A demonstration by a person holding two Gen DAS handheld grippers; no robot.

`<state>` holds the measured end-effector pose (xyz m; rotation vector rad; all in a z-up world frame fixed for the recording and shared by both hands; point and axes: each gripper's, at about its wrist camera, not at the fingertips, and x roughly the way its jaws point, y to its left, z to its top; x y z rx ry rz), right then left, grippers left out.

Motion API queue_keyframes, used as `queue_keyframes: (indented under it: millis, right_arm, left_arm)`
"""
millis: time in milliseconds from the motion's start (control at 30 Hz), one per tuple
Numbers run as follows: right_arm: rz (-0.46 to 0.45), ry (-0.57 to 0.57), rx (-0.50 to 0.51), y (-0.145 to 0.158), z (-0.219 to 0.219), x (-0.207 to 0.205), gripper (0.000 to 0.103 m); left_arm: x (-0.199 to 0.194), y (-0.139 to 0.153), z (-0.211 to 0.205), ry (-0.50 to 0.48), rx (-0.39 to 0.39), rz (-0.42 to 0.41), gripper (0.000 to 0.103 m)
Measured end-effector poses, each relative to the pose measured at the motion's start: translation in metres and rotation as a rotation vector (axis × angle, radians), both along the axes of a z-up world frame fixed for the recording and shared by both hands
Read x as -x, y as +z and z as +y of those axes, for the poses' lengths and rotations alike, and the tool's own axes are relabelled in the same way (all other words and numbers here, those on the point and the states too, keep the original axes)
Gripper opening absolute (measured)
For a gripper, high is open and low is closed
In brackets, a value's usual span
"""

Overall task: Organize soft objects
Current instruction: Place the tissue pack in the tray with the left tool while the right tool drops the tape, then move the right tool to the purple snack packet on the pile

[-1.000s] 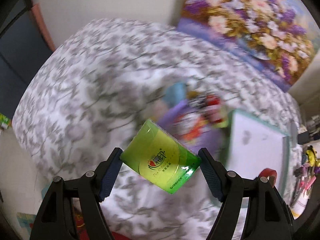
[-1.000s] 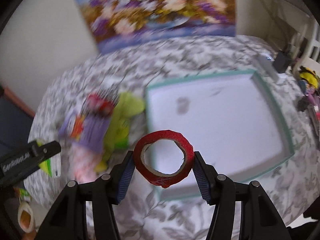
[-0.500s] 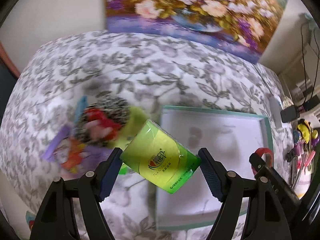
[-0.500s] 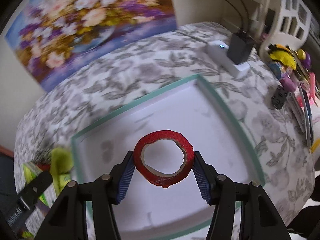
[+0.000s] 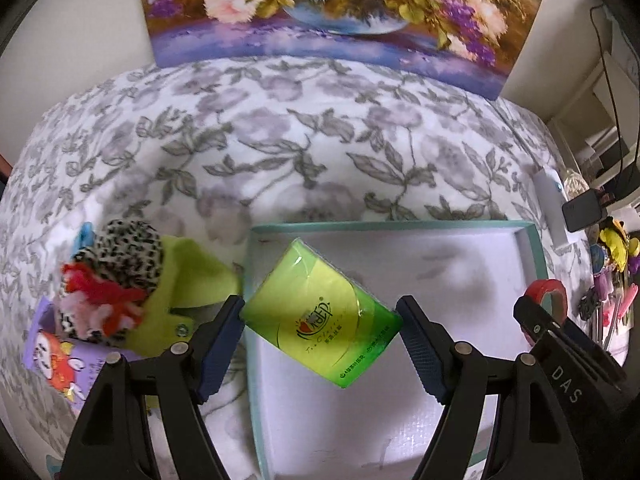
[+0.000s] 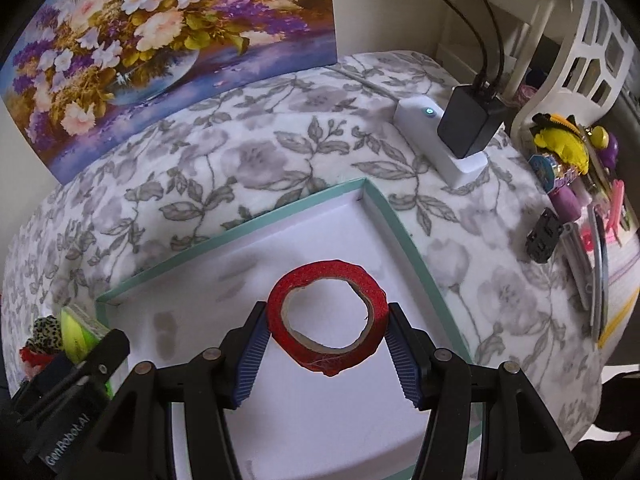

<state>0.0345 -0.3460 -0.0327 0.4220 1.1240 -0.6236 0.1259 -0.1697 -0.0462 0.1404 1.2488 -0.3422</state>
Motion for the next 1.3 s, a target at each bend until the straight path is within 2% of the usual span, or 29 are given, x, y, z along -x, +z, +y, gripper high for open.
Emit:
queue_keyframes:
  millis: [133, 167, 233, 333, 433, 833, 1133, 1300]
  right_arm:
    - [0.020, 0.010, 0.005, 0.000, 0.000, 0.000, 0.064]
    - [0.025, 0.013, 0.014, 0.000, 0.001, -0.001, 0.073]
    - [0.038, 0.018, 0.042, 0.000, 0.002, -0.002, 0.085]
    - [0.041, 0.039, 0.040, -0.002, 0.005, -0.004, 0.088]
    - [0.036, 0.048, 0.036, -0.004, 0.006, -0.006, 0.103]
    - [0.060, 0.028, 0.071, -0.009, 0.002, -0.006, 0.103]
    - [-0.029, 0.005, -0.031, -0.004, 0.000, -0.002, 0.103]
    - [-0.016, -0.001, 0.010, 0.001, 0.006, 0.000, 0.103]
  left_arm:
    - [0.000, -0.003, -0.001, 0.001, -0.002, 0.006, 0.083]
    - [-0.001, -0.002, 0.000, 0.005, -0.004, 0.005, 0.090]
    - [-0.003, -0.001, 0.003, 0.016, -0.010, -0.001, 0.092]
    - [-0.007, 0.002, 0.010, 0.034, -0.015, -0.001, 0.092]
    - [-0.010, 0.005, 0.016, 0.054, -0.019, -0.008, 0.092]
    - [-0.015, 0.011, 0.023, 0.077, -0.029, -0.038, 0.092]
    - [-0.015, 0.026, 0.030, 0.085, -0.032, -0.053, 0.092]
    - [-0.011, 0.040, 0.039, 0.086, -0.028, -0.073, 0.092]
